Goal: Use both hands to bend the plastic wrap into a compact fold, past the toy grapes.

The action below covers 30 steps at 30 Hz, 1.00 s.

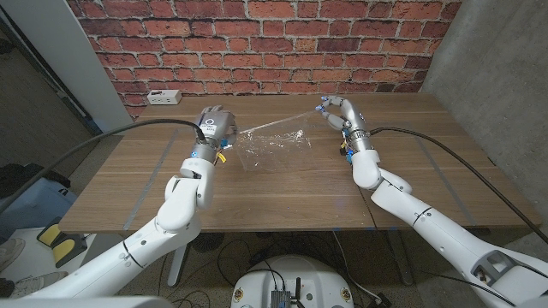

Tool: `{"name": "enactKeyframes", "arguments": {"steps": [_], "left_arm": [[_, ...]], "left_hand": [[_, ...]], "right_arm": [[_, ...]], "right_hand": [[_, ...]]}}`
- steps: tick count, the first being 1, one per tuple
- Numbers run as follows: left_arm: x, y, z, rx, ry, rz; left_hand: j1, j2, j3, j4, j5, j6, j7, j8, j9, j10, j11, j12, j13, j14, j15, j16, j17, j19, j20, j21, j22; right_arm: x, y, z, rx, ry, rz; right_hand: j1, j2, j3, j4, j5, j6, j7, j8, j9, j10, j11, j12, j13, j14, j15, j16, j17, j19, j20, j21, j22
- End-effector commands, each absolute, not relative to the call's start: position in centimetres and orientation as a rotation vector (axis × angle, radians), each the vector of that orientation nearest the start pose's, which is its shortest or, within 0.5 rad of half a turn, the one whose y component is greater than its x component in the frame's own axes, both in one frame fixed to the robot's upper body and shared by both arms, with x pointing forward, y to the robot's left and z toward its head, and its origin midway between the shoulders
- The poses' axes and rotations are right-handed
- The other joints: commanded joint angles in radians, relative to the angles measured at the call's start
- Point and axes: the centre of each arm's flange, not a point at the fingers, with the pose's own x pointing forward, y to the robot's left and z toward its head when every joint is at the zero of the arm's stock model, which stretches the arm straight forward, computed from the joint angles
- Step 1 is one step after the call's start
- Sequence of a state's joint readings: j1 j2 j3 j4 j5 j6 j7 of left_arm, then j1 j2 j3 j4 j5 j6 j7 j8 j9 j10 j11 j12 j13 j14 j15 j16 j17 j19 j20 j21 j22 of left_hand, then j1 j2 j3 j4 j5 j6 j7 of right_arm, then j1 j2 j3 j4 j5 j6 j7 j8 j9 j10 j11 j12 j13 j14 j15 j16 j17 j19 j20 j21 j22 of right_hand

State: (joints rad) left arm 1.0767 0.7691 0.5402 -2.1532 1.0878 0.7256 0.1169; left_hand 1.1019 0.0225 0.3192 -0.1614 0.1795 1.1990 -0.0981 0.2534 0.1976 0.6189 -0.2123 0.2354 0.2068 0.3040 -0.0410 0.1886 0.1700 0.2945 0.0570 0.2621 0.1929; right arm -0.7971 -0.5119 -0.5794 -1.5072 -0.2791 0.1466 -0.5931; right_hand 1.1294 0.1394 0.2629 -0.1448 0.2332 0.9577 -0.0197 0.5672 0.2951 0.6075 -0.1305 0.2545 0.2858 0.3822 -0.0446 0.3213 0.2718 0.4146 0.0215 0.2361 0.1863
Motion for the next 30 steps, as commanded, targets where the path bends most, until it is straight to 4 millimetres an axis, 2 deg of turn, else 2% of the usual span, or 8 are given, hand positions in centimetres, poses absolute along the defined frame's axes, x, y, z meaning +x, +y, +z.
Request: {"name": "enactKeyframes", "arguments": {"steps": [1,30], "left_arm": [[50.3,22.9,1.8,1.534,-0.639,0.618],[53.4,23.7,3.4,1.558,-0.675,0.648]], "left_hand": [[0.011,0.004,0.001,0.000,0.004,0.070,0.063,-0.003,0.003,0.010,-0.004,-0.004,0.005,0.013,-0.140,0.000,0.002,0.006,-0.007,0.000,0.003],[0.012,0.005,-0.005,0.002,-0.001,0.066,0.052,-0.016,0.002,0.013,-0.004,-0.003,0.006,0.032,-0.146,0.003,0.003,0.018,-0.011,0.002,0.003]], "right_arm": [[61.7,-17.9,2.2,-0.705,-0.957,-0.189],[64.2,-16.9,3.5,-0.742,-0.941,-0.211]], "right_hand": [[-0.008,-0.004,0.006,-0.002,0.005,0.038,0.032,0.003,0.002,0.010,0.004,-0.005,0.002,0.012,-0.146,-0.004,0.003,0.003,0.000,-0.002,0.001],[-0.008,-0.004,0.006,-0.002,0.006,0.040,0.032,0.004,-0.004,0.013,0.006,-0.009,0.002,0.016,-0.146,-0.005,0.004,0.004,0.001,-0.002,0.001]]}}
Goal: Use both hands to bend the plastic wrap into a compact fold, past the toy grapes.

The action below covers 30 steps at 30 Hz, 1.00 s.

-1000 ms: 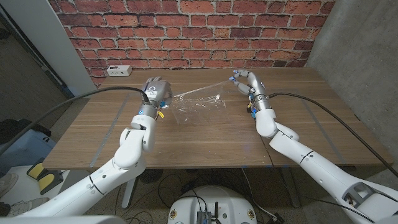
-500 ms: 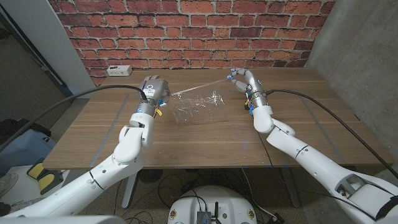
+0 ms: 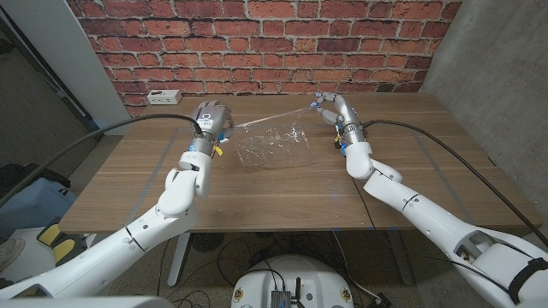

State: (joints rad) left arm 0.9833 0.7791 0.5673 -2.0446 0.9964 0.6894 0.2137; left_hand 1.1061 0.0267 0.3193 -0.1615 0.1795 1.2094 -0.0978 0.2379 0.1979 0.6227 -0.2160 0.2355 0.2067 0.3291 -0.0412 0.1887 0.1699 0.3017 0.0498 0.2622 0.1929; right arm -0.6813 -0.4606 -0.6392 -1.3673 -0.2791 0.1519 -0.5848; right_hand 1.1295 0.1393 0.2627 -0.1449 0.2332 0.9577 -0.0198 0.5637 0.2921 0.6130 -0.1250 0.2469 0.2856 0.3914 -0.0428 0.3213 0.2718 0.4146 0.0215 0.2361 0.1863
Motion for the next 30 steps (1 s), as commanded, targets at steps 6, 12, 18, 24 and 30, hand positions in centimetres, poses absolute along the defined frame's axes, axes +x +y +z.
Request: {"name": "enactKeyframes", "arguments": {"steps": [6,12,18,24,30], "left_arm": [[54.1,23.7,3.6,1.582,-0.668,0.654],[54.9,23.8,3.7,1.598,-0.665,0.665],[55.6,23.8,3.8,1.611,-0.661,0.675],[56.2,24.0,3.8,1.630,-0.649,0.680],[56.7,24.1,3.5,1.637,-0.636,0.679]], "left_hand": [[0.006,0.002,-0.006,0.003,-0.002,0.050,0.046,-0.005,0.002,0.004,0.001,-0.004,0.006,0.011,-0.150,0.003,0.004,0.009,-0.004,0.001,0.003],[-0.002,0.004,-0.011,0.009,-0.004,0.033,0.029,-0.015,0.003,-0.005,0.003,-0.007,0.006,0.017,-0.151,0.004,0.005,0.009,-0.002,0.000,0.003],[-0.006,0.006,-0.014,0.012,-0.005,0.025,0.017,-0.018,0.004,-0.008,0.003,-0.007,0.007,0.019,-0.152,0.003,0.005,0.010,0.000,0.001,0.004],[-0.011,0.008,-0.017,0.014,-0.005,0.004,0.004,-0.026,0.006,-0.011,0.004,-0.008,0.007,0.022,-0.153,0.003,0.006,0.010,0.002,0.000,0.004],[-0.015,0.010,-0.019,0.016,-0.005,-0.009,-0.004,-0.031,0.007,-0.012,0.004,-0.008,0.008,0.022,-0.152,0.002,0.005,0.009,0.004,0.000,0.004]], "right_arm": [[64.9,-16.5,3.9,-0.752,-0.931,-0.210],[65.9,-16.1,4.1,-0.765,-0.917,-0.201],[66.7,-15.7,4.3,-0.779,-0.902,-0.195],[67.4,-15.5,4.4,-0.790,-0.883,-0.192],[67.8,-15.3,4.2,-0.808,-0.866,-0.182]], "right_hand": [[-0.008,-0.005,0.006,-0.003,0.006,0.039,0.031,0.006,-0.003,0.008,0.002,-0.002,0.002,0.008,-0.147,-0.005,0.004,0.005,0.002,-0.002,0.001],[-0.006,-0.005,0.006,-0.004,0.005,0.040,0.028,0.005,-0.006,0.012,0.001,-0.001,0.003,0.007,-0.143,-0.005,0.006,0.006,0.004,-0.002,0.001],[-0.006,-0.006,0.005,-0.004,0.003,0.042,0.021,0.004,-0.009,0.014,0.002,-0.001,0.002,0.007,-0.140,-0.005,0.007,0.006,0.007,-0.002,0.001],[-0.007,-0.008,0.003,-0.004,0.000,0.036,0.009,0.000,-0.013,0.013,0.001,-0.003,0.002,0.006,-0.136,-0.004,0.008,0.005,0.011,-0.003,0.001],[-0.011,-0.009,-0.002,-0.002,-0.004,0.029,-0.001,-0.005,-0.018,0.008,0.001,-0.005,0.003,0.003,-0.132,-0.002,0.012,0.004,0.013,-0.003,0.001]]}}
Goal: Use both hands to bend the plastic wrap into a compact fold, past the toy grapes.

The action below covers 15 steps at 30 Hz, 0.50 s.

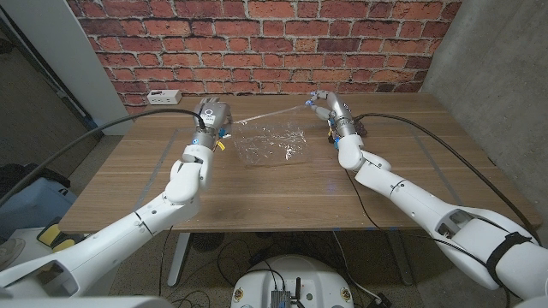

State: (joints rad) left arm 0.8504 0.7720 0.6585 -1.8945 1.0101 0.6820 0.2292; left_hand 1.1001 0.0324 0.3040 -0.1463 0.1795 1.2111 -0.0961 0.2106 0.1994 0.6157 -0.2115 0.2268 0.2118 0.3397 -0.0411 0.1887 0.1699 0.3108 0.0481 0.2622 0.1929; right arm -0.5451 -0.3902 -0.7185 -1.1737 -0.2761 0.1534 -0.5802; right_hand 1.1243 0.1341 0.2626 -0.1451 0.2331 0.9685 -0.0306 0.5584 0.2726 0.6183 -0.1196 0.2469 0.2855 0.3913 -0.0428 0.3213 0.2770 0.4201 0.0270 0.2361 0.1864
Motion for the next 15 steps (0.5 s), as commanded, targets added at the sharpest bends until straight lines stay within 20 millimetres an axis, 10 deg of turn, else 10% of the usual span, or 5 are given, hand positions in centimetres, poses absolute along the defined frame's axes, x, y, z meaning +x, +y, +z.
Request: {"name": "enactKeyframes", "arguments": {"steps": [1,15], "left_arm": [[56.71,24.06,3.50,1.637,-0.636,0.677],[57.37,23.57,3.04,1.692,-0.601,0.673]], "left_hand": [[-0.009,0.005,-0.004,0.001,-0.005,-0.011,-0.006,-0.004,0.006,-0.005,-0.001,0.000,0.003,0.012,-0.152,0.002,0.005,0.001,0.005,0.000,0.004],[-0.026,0.011,-0.015,0.004,-0.004,-0.108,-0.049,-0.025,0.013,-0.038,0.001,-0.011,0.004,0.006,-0.147,-0.005,0.004,-0.004,0.009,-0.004,0.005]], "right_arm": [[67.90,-15.31,4.18,-0.810,-0.864,-0.181],[68.52,-14.91,4.11,-0.829,-0.839,-0.150]], "right_hand": [[-0.006,-0.003,-0.002,-0.001,-0.004,0.017,0.009,-0.001,0.001,0.002,-0.005,-0.005,0.003,0.003,-0.132,-0.001,0.007,-0.001,0.008,-0.003,0.001],[-0.022,-0.014,-0.014,0.003,-0.013,-0.017,-0.005,-0.023,-0.013,-0.007,0.001,-0.010,0.004,0.000,-0.117,-0.002,0.007,-0.003,0.020,-0.004,0.002]]}}
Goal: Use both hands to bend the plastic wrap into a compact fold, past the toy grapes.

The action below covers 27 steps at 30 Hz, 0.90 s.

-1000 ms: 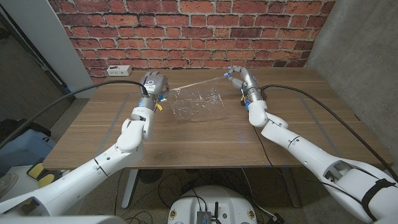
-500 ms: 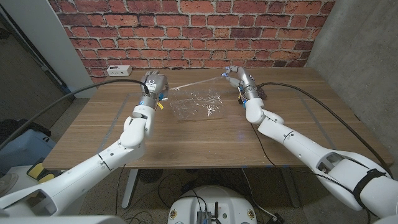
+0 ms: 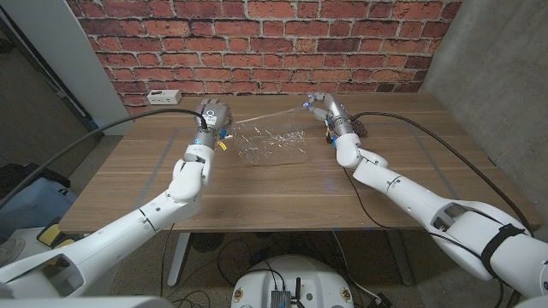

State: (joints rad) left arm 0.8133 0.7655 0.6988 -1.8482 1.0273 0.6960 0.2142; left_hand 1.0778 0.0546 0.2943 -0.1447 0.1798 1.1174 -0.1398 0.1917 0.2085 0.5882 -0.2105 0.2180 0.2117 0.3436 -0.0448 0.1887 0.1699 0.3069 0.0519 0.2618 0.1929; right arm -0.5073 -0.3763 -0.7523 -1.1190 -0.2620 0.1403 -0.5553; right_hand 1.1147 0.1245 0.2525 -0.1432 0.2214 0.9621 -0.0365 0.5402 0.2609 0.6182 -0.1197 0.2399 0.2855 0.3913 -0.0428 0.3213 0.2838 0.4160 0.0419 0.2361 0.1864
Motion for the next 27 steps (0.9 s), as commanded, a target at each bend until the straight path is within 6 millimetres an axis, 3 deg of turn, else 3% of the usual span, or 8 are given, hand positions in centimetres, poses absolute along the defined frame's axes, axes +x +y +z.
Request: {"name": "enactKeyframes", "arguments": {"steps": [1,11,15,21,27], "left_arm": [[57.38,23.53,3.01,1.696,-0.599,0.673],[57.46,23.51,2.68,1.736,-0.551,0.669],[57.47,23.52,2.59,1.757,-0.517,0.660],[57.54,23.47,2.54,1.779,-0.490,0.661],[57.71,23.43,2.59,1.796,-0.465,0.653]], "left_hand": [[-0.005,-0.011,-0.006,0.003,-0.005,-0.022,-0.010,-0.007,0.004,-0.012,0.000,-0.003,0.004,0.002,-0.144,-0.005,0.003,-0.001,0.005,-0.004,0.005],[-0.020,-0.011,-0.016,0.004,-0.002,-0.134,-0.025,-0.020,0.006,-0.051,0.002,-0.012,0.005,-0.020,-0.135,-0.010,0.003,-0.009,0.008,-0.008,0.006],[-0.031,-0.006,-0.021,0.005,-0.001,-0.242,-0.038,-0.027,0.002,-0.087,0.003,-0.017,0.006,-0.038,-0.123,-0.010,0.005,-0.017,0.012,-0.013,0.006],[-0.042,-0.009,-0.029,0.003,0.000,-0.369,-0.057,-0.028,-0.004,-0.129,0.009,-0.018,0.007,-0.062,-0.109,-0.010,0.004,-0.024,0.013,-0.017,0.006],[-0.054,-0.009,-0.036,0.004,0.003,-0.478,-0.057,-0.027,-0.009,-0.173,0.025,-0.021,0.008,-0.088,-0.098,-0.010,0.005,-0.036,0.015,-0.022,0.006]], "right_arm": [[68.55,-14.86,4.12,-0.831,-0.837,-0.148],[68.82,-14.40,4.07,-0.834,-0.818,-0.114],[68.87,-14.31,4.09,-0.844,-0.806,-0.104],[68.89,-14.30,4.25,-0.853,-0.790,-0.093],[68.89,-14.36,4.30,-0.859,-0.778,-0.091]], "right_hand": [[-0.014,-0.005,-0.005,0.003,-0.002,-0.013,0.000,-0.007,-0.002,-0.007,0.001,-0.004,0.004,0.000,-0.116,-0.003,0.000,0.000,0.005,-0.004,0.002],[-0.056,-0.025,-0.023,0.017,-0.007,-0.048,-0.007,-0.035,-0.019,-0.018,0.008,-0.008,0.004,-0.001,-0.105,-0.012,-0.006,-0.003,0.017,-0.006,0.002],[-0.109,-0.038,-0.047,0.039,-0.008,-0.066,-0.006,-0.055,-0.032,-0.025,0.016,-0.011,0.002,-0.009,-0.092,-0.017,-0.005,-0.008,0.026,-0.009,0.002],[-0.140,-0.048,-0.064,0.047,-0.005,-0.113,-0.012,-0.087,-0.044,-0.049,0.025,-0.020,0.002,-0.014,-0.084,-0.019,-0.004,-0.019,0.034,-0.013,0.002],[-0.149,-0.052,-0.066,0.046,0.002,-0.168,-0.021,-0.121,-0.052,-0.070,0.032,-0.025,0.004,-0.018,-0.077,-0.027,-0.008,-0.024,0.039,-0.015,0.002]]}}
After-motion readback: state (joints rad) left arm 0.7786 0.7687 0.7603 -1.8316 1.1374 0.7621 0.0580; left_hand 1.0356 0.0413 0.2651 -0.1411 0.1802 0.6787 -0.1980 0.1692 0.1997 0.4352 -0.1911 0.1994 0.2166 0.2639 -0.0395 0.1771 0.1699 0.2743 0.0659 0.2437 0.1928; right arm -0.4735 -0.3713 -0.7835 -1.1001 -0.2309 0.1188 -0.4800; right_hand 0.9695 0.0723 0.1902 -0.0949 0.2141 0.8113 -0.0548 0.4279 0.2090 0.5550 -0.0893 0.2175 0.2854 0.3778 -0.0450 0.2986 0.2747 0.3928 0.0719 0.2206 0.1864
